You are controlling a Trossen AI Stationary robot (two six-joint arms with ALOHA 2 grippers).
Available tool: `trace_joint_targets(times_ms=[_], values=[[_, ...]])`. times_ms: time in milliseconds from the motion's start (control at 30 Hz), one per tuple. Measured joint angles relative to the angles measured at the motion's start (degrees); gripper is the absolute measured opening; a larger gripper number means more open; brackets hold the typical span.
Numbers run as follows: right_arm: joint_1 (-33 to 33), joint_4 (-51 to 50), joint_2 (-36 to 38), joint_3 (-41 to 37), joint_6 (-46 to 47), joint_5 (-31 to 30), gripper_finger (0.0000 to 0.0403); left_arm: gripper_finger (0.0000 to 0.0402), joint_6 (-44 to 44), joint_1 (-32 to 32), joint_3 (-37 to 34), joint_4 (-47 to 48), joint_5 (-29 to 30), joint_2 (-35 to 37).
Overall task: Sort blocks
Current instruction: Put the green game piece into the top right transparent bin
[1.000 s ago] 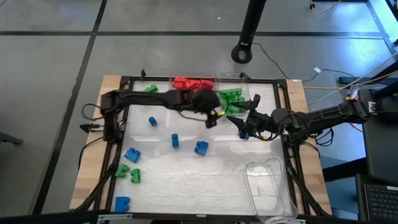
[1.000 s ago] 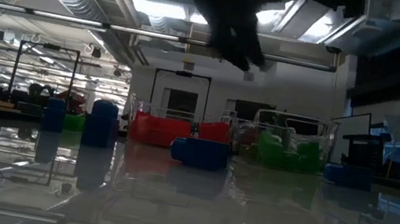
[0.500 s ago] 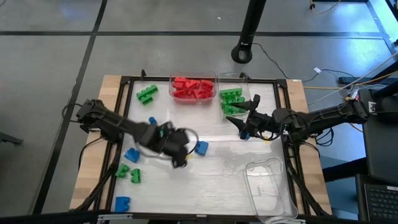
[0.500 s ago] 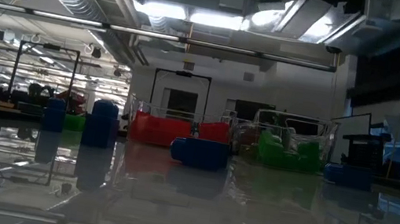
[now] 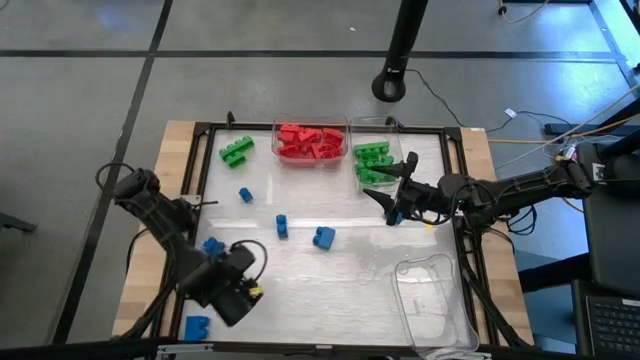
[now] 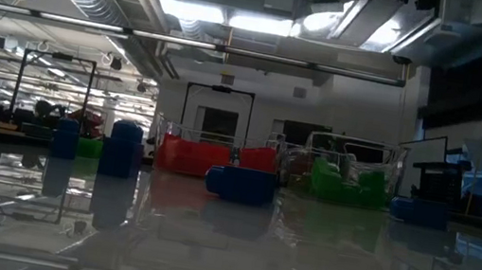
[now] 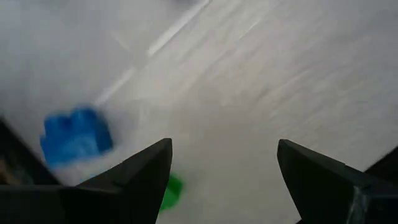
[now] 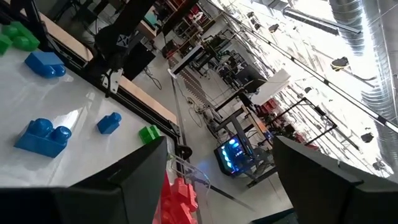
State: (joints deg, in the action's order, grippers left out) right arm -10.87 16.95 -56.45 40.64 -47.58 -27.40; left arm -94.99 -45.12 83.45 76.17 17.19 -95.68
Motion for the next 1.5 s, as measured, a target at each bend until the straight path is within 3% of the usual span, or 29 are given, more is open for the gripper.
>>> trace_joint_targets(times_ms=[200, 467, 867, 1033, 1500], values=[[0.0, 1.0, 0.0, 0.0, 1.3, 0.0, 0.0289, 0.028, -16.5, -4.8, -4.6, -0.3, -5.0, 0.0], [0.0, 1.1, 0.0, 0.0, 1.3, 0.0, 0.0289, 0.028, -27.4, -8.5, -10.6, -1.1, -8.0, 0.0], [0.0, 0.9, 0.0, 0.0, 2.4, 0.0, 0.0289, 0.028, -34.7, -8.8, -19.7, -14.4, -9.0, 0.0], [0.0, 0.9, 0.0, 0.0, 2.5, 0.0, 0.0289, 0.028, -36.7, -8.9, -21.3, -14.7, -12.5, 0.0], [0.0, 0.9, 0.0, 0.0, 2.5, 0.0, 0.0289, 0.028, -38.2, -9.4, -26.6, -19.5, -12.6, -0.1]])
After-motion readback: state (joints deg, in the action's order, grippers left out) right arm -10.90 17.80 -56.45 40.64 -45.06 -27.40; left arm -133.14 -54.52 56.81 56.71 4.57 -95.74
